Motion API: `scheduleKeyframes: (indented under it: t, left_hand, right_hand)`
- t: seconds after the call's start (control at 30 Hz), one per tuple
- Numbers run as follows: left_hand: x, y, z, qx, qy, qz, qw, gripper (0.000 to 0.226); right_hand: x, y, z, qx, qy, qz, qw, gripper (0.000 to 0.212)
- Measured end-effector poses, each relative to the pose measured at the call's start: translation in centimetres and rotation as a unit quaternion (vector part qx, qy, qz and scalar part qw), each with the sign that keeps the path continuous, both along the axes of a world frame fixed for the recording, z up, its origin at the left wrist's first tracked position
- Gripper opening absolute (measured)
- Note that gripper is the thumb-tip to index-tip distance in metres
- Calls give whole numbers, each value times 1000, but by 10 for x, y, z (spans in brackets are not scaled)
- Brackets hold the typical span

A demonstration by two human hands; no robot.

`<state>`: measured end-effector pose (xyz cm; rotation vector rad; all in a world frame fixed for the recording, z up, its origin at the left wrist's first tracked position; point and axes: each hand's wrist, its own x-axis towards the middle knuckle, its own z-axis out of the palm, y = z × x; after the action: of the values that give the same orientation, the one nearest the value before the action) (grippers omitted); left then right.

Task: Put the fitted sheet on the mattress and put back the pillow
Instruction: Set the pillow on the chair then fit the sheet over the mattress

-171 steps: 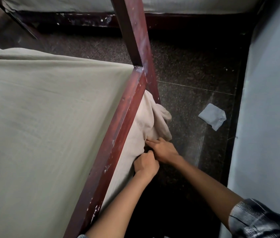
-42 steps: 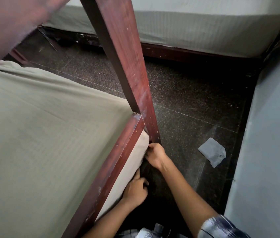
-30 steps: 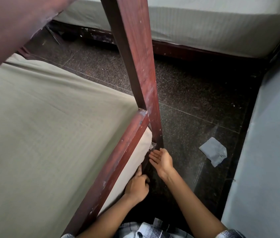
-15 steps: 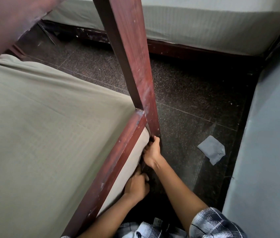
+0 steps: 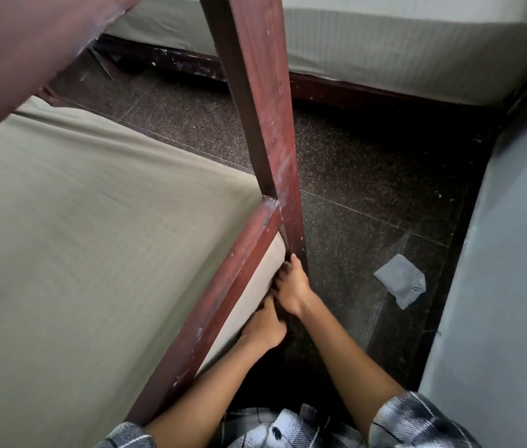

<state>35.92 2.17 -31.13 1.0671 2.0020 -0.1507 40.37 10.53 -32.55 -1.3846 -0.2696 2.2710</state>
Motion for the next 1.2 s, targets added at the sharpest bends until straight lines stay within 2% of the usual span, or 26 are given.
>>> scheduleKeyframes:
  t: [0.07, 0.13, 0.23, 0.33, 0.37, 0.4, 0.47, 0.5, 0.53, 0.6, 0.63, 0.67, 0.77, 1.2]
  left_hand:
    - [8, 12, 25, -27, 44, -44, 998, 59]
    - [18, 21, 65, 39, 104, -85, 990, 45]
    - [28, 15, 130, 254, 123, -47, 958, 34]
    - [22, 2, 167, 503, 84, 27, 860, 26]
    - [16, 1, 170, 549, 69, 35, 832, 25]
    - [11, 1, 171, 579, 70, 39, 812, 22]
    - [-2, 4, 176, 600, 150, 4, 786, 21]
    - [-10, 8, 177, 584, 191, -28, 788, 22]
    - [-17, 14, 175, 539, 206, -51, 815, 31]
    - [-26, 26, 172, 369, 168, -50, 913, 57]
    - [-27, 32, 170, 302, 138, -32, 943, 58]
    - [-26, 36, 168, 265, 133, -20, 955, 52]
    - [-17, 39, 170, 284, 178, -14, 942, 35]
    - [-16, 32, 171, 310, 155, -21, 938, 32]
  right_hand:
    - [25, 3, 5, 37, -60, 98, 993, 44]
    - [55, 9, 14, 71, -115, 154, 979, 38]
    - [90, 17, 39, 120, -155, 153, 969, 25]
    - [96, 24, 76, 227, -169, 120, 951, 13]
    - [90, 27, 92, 285, -164, 108, 938, 18]
    - [82, 29, 108, 357, -161, 113, 913, 34]
    - [63, 34, 133, 513, -147, 153, 832, 74]
    - [53, 36, 141, 569, -143, 168, 792, 87]
    - [43, 38, 145, 601, -152, 170, 766, 95]
    - [30, 41, 147, 597, -203, 133, 765, 96]
    - [25, 42, 146, 590, -212, 105, 772, 90]
    - [23, 43, 143, 585, -209, 85, 779, 80]
    - [25, 44, 142, 578, -191, 65, 791, 62]
    - [28, 45, 145, 564, -193, 67, 800, 68]
